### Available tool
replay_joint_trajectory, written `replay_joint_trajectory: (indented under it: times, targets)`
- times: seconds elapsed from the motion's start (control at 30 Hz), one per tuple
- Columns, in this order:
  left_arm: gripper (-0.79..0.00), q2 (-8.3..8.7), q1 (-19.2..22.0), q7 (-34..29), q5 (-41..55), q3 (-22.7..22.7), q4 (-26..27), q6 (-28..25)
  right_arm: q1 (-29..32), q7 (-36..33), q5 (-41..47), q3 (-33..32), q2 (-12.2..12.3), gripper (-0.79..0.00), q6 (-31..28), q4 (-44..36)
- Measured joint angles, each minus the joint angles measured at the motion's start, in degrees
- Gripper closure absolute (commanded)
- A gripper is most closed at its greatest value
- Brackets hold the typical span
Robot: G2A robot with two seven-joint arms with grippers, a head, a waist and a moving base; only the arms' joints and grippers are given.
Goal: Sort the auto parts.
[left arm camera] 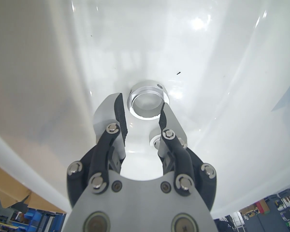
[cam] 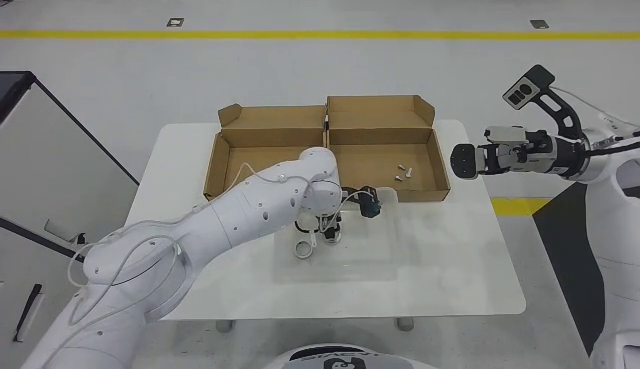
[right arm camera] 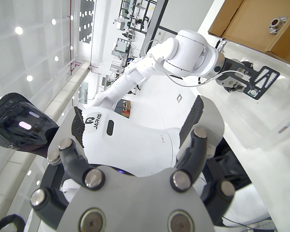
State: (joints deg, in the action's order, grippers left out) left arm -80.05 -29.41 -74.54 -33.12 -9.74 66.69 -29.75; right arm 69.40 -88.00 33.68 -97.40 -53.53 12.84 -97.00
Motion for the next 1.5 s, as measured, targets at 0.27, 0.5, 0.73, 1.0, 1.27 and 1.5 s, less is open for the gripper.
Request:
replay_joint_trajectory:
  times: [0.27, 0.5, 0.73, 1.0, 1.27, 1.5]
  targets:
    - [-0.345, -0.19, -0.1, 0.3, -1.4, 0.0, -0.2, -0.3, 0.0, 0.0, 0.0, 0.0, 0.0, -0.785, 0.0, 0.0]
    - [-0.32, -0.73, -0.6, 1.1, -2.2, 0.0, -0.9, -1.1, 0.0, 0.0, 0.0, 0.0, 0.0, -0.785, 0.0, 0.0]
    - [-0.308, -0.93, -1.1, 2.4, -3.6, 0.0, -0.8, -2.4, 0.0, 0.0, 0.0, 0.0, 0.0, -0.785, 0.0, 0.0]
    - [-0.289, -1.04, -1.3, 2.5, -4.4, 0.0, -1.0, -2.5, 0.0, 0.0, 0.0, 0.0, 0.0, -0.785, 0.0, 0.0]
    - [-0.292, -1.26, -1.6, 2.3, -4.7, 0.0, -1.7, -2.3, 0.0, 0.0, 0.0, 0.0, 0.0, -0.785, 0.0, 0.0]
    - [-0.286, -1.44, -1.1, 2.2, -4.4, 0.0, -2.2, -2.2, 0.0, 0.0, 0.0, 0.0, 0.0, -0.785, 0.0, 0.0]
